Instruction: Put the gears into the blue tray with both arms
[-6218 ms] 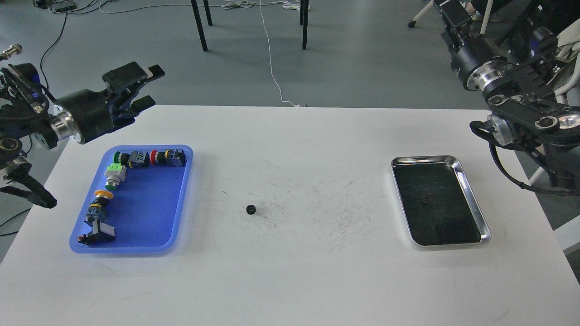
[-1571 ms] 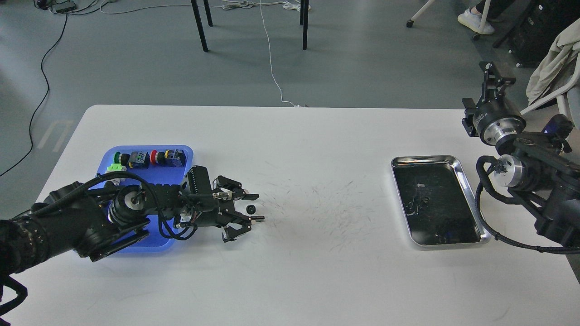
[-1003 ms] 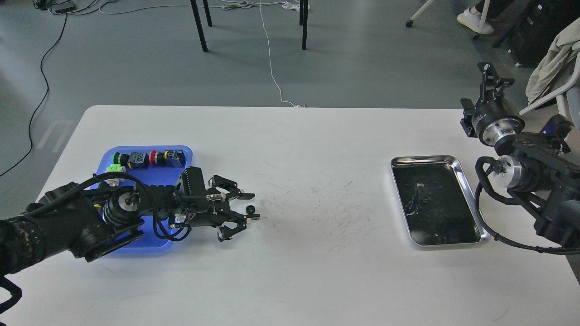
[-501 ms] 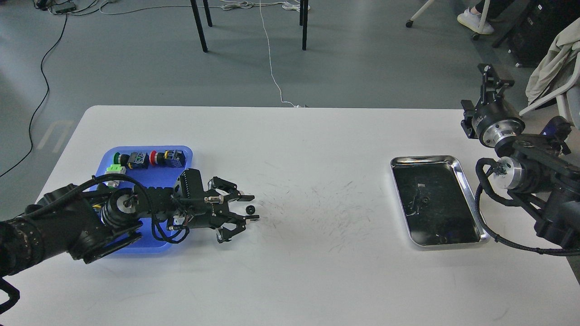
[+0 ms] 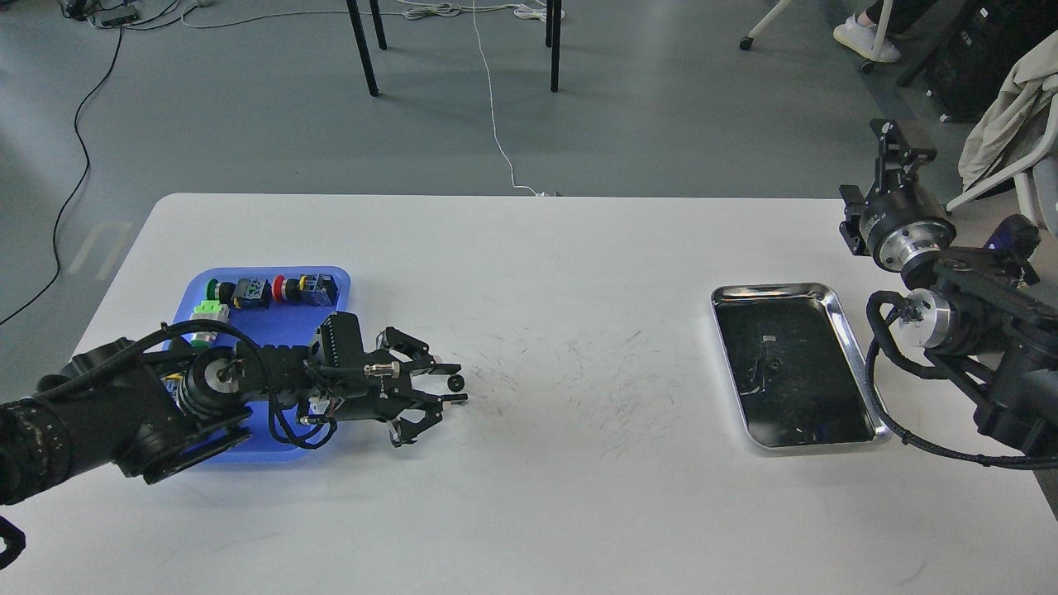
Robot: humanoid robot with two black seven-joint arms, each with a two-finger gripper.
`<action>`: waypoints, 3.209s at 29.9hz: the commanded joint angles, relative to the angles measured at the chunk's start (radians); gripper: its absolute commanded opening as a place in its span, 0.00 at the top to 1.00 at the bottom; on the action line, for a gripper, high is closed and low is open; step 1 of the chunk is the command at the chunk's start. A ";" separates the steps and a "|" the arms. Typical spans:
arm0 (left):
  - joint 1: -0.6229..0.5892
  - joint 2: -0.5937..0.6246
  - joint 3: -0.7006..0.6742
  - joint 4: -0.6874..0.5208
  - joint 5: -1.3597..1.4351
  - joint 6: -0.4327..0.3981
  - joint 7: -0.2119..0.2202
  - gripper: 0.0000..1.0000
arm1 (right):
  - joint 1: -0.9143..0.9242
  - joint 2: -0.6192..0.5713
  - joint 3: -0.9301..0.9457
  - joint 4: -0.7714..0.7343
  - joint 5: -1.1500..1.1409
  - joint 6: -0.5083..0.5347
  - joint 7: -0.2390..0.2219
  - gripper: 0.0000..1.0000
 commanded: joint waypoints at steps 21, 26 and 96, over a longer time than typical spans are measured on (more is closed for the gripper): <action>0.000 -0.023 0.013 0.043 0.000 0.028 0.001 0.67 | -0.002 0.001 -0.002 -0.002 0.000 0.002 0.001 0.05; -0.006 -0.024 0.012 0.043 0.000 0.029 0.001 0.69 | -0.002 0.001 -0.009 -0.003 -0.002 0.004 0.001 0.05; -0.034 0.373 0.043 0.041 -0.106 0.106 0.001 0.91 | -0.008 -0.012 -0.012 0.001 -0.006 0.012 0.001 0.04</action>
